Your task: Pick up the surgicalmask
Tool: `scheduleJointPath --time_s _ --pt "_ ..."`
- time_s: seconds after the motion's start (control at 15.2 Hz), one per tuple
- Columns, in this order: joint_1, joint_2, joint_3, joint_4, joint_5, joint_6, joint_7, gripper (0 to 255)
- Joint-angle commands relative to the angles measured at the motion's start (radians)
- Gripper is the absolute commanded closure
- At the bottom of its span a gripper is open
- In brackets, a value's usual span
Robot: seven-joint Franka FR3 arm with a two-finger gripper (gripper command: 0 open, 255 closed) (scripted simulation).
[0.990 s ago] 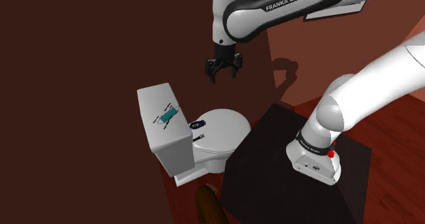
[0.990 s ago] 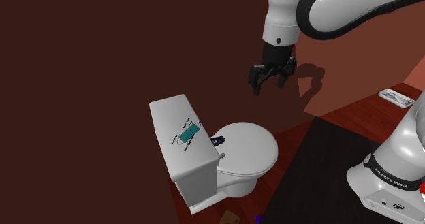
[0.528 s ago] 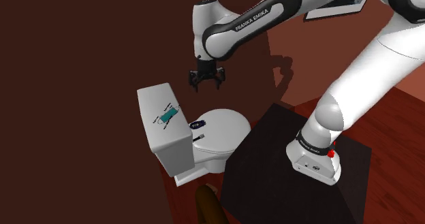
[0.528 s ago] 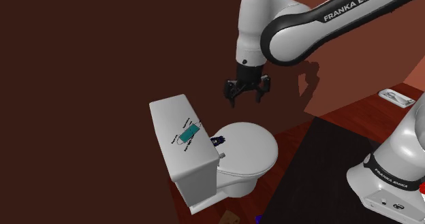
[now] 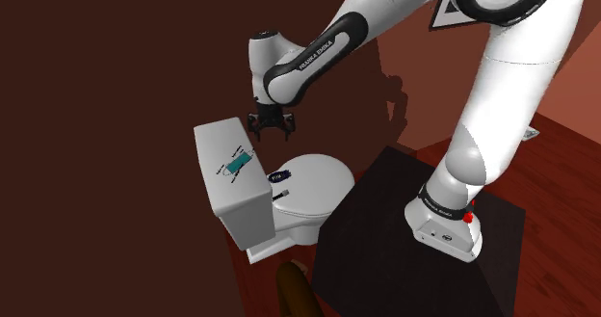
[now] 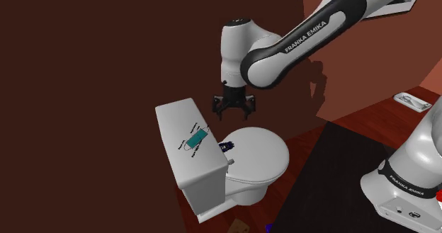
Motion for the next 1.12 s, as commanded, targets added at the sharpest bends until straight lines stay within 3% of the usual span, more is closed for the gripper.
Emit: scheduleJointPath --time_s 0.0,0.4,0.79,1.06 --pt "0.017 0.088 -0.016 0.068 -0.038 0.016 0.079 0" --pt "0.079 0.325 -0.088 0.276 -0.098 0.047 0.251 0" --pt "0.129 0.559 -0.154 0.529 -0.102 0.040 0.372 0" --pt "0.137 0.609 -0.165 0.560 -0.106 0.060 0.382 0"
